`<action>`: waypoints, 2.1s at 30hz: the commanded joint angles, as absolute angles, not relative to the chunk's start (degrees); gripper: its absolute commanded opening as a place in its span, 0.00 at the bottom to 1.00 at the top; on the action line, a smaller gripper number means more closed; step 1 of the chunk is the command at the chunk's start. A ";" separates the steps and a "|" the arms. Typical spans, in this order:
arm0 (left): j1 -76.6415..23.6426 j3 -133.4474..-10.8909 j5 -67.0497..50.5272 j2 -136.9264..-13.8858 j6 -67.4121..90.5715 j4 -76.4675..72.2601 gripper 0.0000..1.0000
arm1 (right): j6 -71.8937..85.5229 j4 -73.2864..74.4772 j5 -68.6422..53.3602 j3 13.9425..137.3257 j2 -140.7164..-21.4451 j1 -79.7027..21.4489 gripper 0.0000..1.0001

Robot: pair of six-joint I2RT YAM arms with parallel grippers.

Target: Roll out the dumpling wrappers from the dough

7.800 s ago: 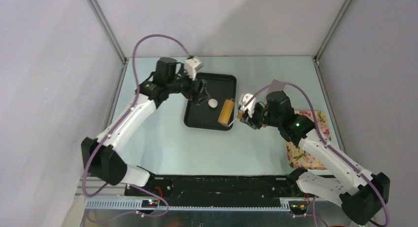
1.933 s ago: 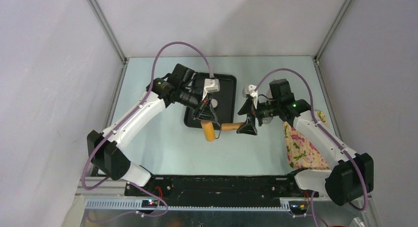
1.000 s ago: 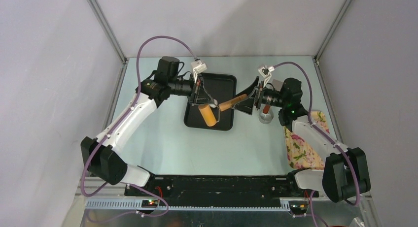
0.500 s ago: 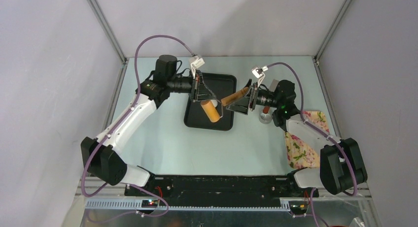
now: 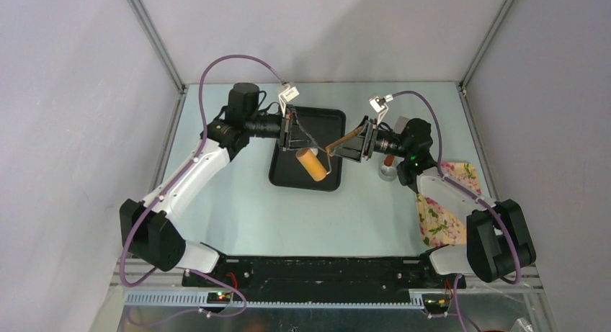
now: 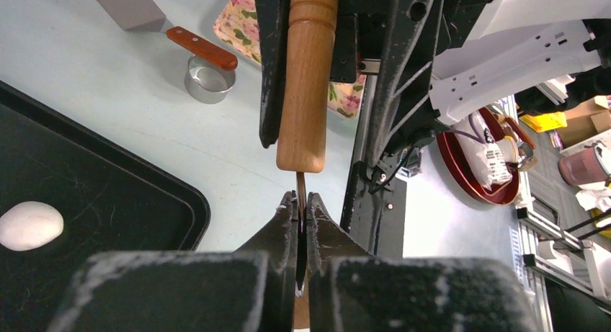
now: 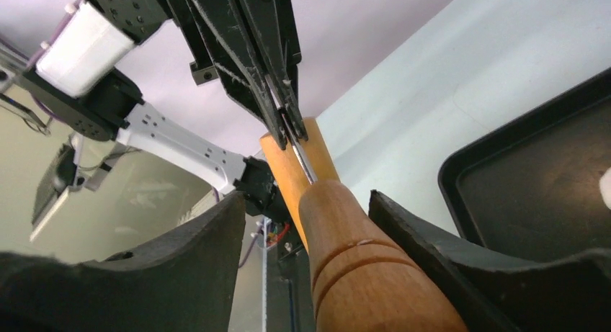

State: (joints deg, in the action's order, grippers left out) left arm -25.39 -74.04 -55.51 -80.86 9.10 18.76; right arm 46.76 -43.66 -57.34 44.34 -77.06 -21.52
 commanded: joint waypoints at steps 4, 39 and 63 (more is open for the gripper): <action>-25.76 -74.09 -54.35 -79.76 10.81 14.97 0.00 | 47.20 -48.19 -57.63 44.73 -75.79 -23.37 0.37; -20.99 -69.09 -56.28 -77.76 18.25 5.69 0.00 | 54.81 -55.72 -56.68 43.88 -73.00 -19.80 0.71; -21.62 -68.86 -57.10 -78.80 19.09 4.40 0.00 | 46.90 -46.04 -50.67 45.74 -75.45 -23.25 0.50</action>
